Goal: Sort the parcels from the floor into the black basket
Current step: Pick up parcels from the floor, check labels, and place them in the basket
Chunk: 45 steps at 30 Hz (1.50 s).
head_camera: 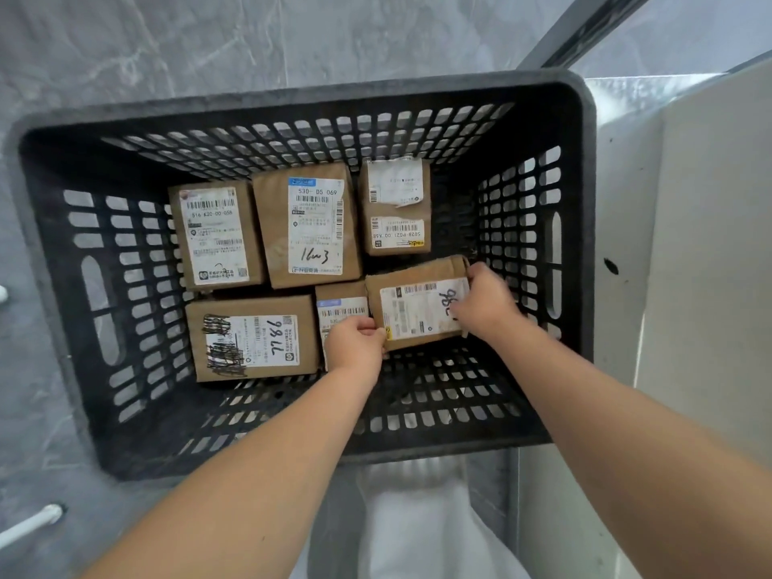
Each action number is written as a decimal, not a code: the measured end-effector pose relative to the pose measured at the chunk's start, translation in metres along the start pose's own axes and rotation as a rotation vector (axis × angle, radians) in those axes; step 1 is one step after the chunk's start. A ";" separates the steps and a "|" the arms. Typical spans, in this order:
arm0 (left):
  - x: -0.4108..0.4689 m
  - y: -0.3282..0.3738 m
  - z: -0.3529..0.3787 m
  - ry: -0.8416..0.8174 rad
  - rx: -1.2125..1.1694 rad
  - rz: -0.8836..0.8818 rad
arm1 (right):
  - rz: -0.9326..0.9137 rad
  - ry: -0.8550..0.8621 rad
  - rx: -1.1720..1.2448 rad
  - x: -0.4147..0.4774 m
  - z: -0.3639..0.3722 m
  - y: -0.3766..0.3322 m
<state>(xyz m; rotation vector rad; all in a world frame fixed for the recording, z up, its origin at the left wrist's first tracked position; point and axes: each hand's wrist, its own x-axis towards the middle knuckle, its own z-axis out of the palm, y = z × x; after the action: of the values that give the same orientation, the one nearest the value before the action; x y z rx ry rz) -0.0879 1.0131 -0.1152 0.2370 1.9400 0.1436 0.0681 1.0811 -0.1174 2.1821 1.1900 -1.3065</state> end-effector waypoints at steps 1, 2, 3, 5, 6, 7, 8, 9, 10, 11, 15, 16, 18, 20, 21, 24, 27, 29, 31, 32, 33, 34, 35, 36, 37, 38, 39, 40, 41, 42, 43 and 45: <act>0.004 0.004 0.002 0.015 0.063 0.003 | 0.007 -0.013 -0.037 0.000 0.004 -0.001; 0.006 0.008 0.005 0.023 0.126 0.007 | 0.018 -0.030 -0.079 0.000 0.007 0.000; 0.006 0.013 0.006 0.023 0.197 0.005 | 0.038 -0.060 -0.117 -0.001 0.007 0.001; -0.001 0.021 0.007 0.003 0.321 -0.025 | 0.100 -0.170 -0.170 -0.007 0.004 0.005; -0.005 0.024 0.006 -0.015 0.369 -0.040 | 0.134 -0.219 -0.185 -0.011 0.003 0.006; -0.008 0.025 0.005 -0.043 0.410 -0.054 | 0.156 -0.251 -0.195 -0.016 0.003 0.007; -0.013 0.025 0.005 -0.068 0.457 -0.062 | 0.165 -0.264 -0.200 -0.021 0.004 0.006; -0.018 0.026 0.005 -0.093 0.495 -0.072 | 0.171 -0.256 -0.204 -0.025 0.006 0.003; -0.025 0.027 0.004 -0.112 0.533 -0.075 | 0.179 -0.227 -0.198 -0.029 0.007 -0.001; -0.033 0.029 0.003 -0.122 0.556 -0.079 | 0.182 -0.185 -0.180 -0.035 0.007 -0.007; -0.072 0.051 -0.009 -0.121 0.609 -0.015 | 0.094 -0.085 -0.040 -0.073 -0.009 -0.042; -0.084 0.060 -0.015 -0.106 0.593 0.025 | 0.043 -0.086 -0.024 -0.086 -0.017 -0.054; -0.110 0.082 -0.032 -0.066 0.516 0.129 | -0.059 -0.087 0.027 -0.116 -0.042 -0.079; -0.140 0.113 -0.055 -0.005 0.440 0.276 | -0.133 -0.027 0.131 -0.147 -0.077 -0.103; -0.154 0.129 -0.067 0.021 0.460 0.370 | -0.164 0.018 0.177 -0.160 -0.094 -0.114; -0.215 0.199 -0.114 0.115 0.489 0.661 | -0.300 0.187 0.235 -0.220 -0.169 -0.148; -0.297 0.270 -0.167 0.193 0.472 0.920 | -0.449 0.358 0.266 -0.300 -0.249 -0.183; -0.357 0.307 -0.204 0.241 0.456 1.116 | -0.522 0.489 0.257 -0.361 -0.299 -0.202; -0.423 0.327 -0.242 0.287 0.432 1.295 | -0.594 0.637 0.293 -0.429 -0.338 -0.217; -0.456 0.332 -0.260 0.312 0.422 1.382 | -0.627 0.705 0.309 -0.465 -0.354 -0.224; -0.487 0.334 -0.279 0.343 0.421 1.466 | -0.666 0.771 0.310 -0.500 -0.366 -0.229; -0.517 0.334 -0.296 0.374 0.429 1.548 | -0.700 0.841 0.304 -0.535 -0.374 -0.234; -0.545 0.333 -0.311 0.404 0.440 1.620 | -0.728 0.921 0.290 -0.568 -0.381 -0.237; -0.572 0.330 -0.325 0.433 0.450 1.680 | -0.747 1.015 0.264 -0.601 -0.385 -0.238; -0.597 0.326 -0.336 0.458 0.458 1.734 | -0.753 1.109 0.226 -0.631 -0.388 -0.237; -0.623 0.322 -0.345 0.472 0.464 1.781 | -0.744 1.188 0.198 -0.661 -0.390 -0.234; -0.649 0.318 -0.351 0.474 0.463 1.825 | -0.731 1.252 0.179 -0.689 -0.392 -0.229; -0.675 0.313 -0.355 0.471 0.461 1.874 | -0.716 1.309 0.172 -0.715 -0.395 -0.223; -0.700 0.308 -0.358 0.472 0.462 1.929 | -0.697 1.364 0.162 -0.739 -0.399 -0.214; -0.726 0.303 -0.360 0.475 0.466 1.987 | -0.672 1.424 0.160 -0.761 -0.404 -0.203; -0.750 0.298 -0.360 0.472 0.469 2.044 | -0.641 1.483 0.153 -0.779 -0.409 -0.190; -0.795 0.282 -0.358 0.426 0.461 2.138 | -0.558 1.603 0.119 -0.818 -0.414 -0.159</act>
<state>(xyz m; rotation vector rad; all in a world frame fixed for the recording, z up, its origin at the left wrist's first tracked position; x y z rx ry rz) -0.1075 1.1067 0.7968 2.5999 1.1784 1.1426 -0.0117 1.0404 0.8086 3.0012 2.2758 0.7226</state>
